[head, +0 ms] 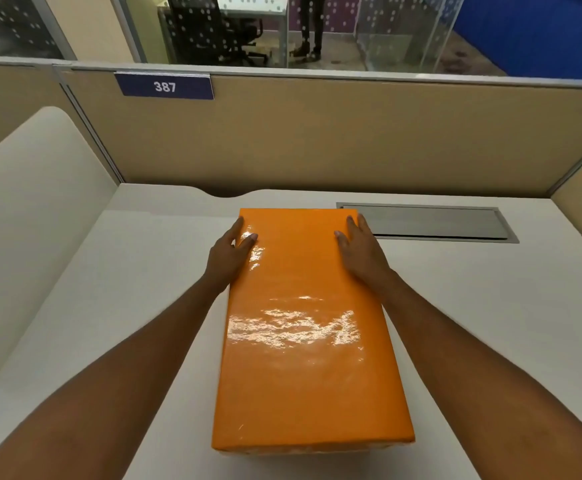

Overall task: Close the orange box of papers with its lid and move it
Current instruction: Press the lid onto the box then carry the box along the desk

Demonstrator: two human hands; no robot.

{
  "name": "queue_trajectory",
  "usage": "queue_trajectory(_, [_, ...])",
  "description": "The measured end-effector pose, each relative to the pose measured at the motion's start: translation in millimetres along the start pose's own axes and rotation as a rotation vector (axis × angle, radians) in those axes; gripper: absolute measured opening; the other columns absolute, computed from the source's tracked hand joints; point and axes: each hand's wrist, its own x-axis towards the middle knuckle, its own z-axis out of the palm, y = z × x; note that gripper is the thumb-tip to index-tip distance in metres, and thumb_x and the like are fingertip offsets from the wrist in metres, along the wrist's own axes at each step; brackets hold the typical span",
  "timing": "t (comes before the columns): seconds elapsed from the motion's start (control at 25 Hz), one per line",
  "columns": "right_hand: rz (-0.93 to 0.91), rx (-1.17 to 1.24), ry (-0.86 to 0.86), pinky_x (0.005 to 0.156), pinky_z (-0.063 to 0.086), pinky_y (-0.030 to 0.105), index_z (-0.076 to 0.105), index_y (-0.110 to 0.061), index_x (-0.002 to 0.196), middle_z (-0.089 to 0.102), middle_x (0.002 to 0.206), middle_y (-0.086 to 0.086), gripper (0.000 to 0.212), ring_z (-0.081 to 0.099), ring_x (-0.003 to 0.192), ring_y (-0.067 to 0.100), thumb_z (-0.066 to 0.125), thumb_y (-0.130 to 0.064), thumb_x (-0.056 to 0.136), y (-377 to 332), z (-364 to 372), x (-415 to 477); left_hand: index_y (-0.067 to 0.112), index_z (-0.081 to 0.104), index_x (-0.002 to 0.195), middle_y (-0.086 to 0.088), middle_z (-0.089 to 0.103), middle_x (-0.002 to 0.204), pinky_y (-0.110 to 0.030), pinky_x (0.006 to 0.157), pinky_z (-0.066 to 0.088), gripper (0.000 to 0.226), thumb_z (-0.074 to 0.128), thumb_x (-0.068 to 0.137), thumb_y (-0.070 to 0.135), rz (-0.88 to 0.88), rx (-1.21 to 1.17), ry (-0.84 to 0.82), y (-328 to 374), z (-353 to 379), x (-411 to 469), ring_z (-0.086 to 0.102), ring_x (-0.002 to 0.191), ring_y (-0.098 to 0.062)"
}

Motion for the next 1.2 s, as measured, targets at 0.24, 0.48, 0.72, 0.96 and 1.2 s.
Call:
queue_trajectory(0.24, [0.036, -0.031, 0.092, 0.112, 0.030, 0.052, 0.016, -0.019, 0.152, 0.008, 0.162, 0.002, 0.060, 0.030, 0.140, 0.037, 0.025, -0.046, 0.099, 6.3, 15.0, 3.1, 0.031, 0.016, 0.151, -0.009, 0.040, 0.153, -0.051, 0.104, 0.042, 0.061, 0.040, 0.097, 0.046, -0.002, -0.031, -0.020, -11.4, 7.8, 7.2, 0.051, 0.129, -0.033])
queue_trajectory(0.48, [0.014, -0.047, 0.107, 0.110, 0.032, 0.051, 0.017, -0.019, 0.151, 0.010, 0.162, 0.002, 0.059, 0.032, 0.140, 0.036, 0.026, -0.046, 0.099, 9.0, 17.3, 3.1, 0.029, 0.020, 0.151, -0.009, 0.040, 0.153, -0.050, 0.104, 0.041, 0.062, 0.043, 0.096, 0.046, 0.016, -0.017, 0.006, -13.1, 10.4, 6.9, 0.048, 0.132, -0.034])
queue_trajectory(0.72, [0.130, 0.387, 0.441, 0.090, 0.049, 0.036, 0.059, -0.005, 0.124, 0.063, 0.126, 0.015, 0.038, 0.060, 0.114, 0.032, 0.046, -0.029, 0.097, 4.5, -5.1, -13.7, 0.017, 0.035, 0.147, -0.012, 0.045, 0.149, -0.051, 0.110, 0.033, 0.060, 0.039, 0.097, 0.049, 0.074, 0.099, 0.235, -1.6, 6.3, -12.7, 0.044, 0.136, -0.033])
queue_trajectory(0.96, [0.158, 0.444, 0.374, 0.080, 0.042, 0.025, 0.067, -0.008, 0.112, 0.069, 0.116, 0.011, 0.033, 0.063, 0.104, 0.026, 0.048, -0.030, 0.096, 18.8, -15.2, -95.1, 0.013, 0.052, 0.135, -0.011, 0.053, 0.143, -0.047, 0.105, 0.040, 0.053, 0.036, 0.098, 0.048, -0.039, 0.056, 0.199, -2.0, -10.1, -82.5, 0.052, 0.127, -0.030])
queue_trajectory(1.2, [0.236, 0.717, 0.091, 0.085, 0.046, 0.036, 0.051, -0.031, 0.125, 0.058, 0.125, -0.001, 0.046, 0.058, 0.104, 0.018, 0.035, -0.057, 0.091, 63.6, 6.2, -204.2, 0.013, 0.062, 0.127, -0.009, 0.061, 0.132, -0.044, 0.097, 0.050, 0.043, 0.056, 0.092, 0.038, -0.184, -0.387, 0.260, -44.4, -14.5, -193.5, 0.062, 0.113, -0.027])
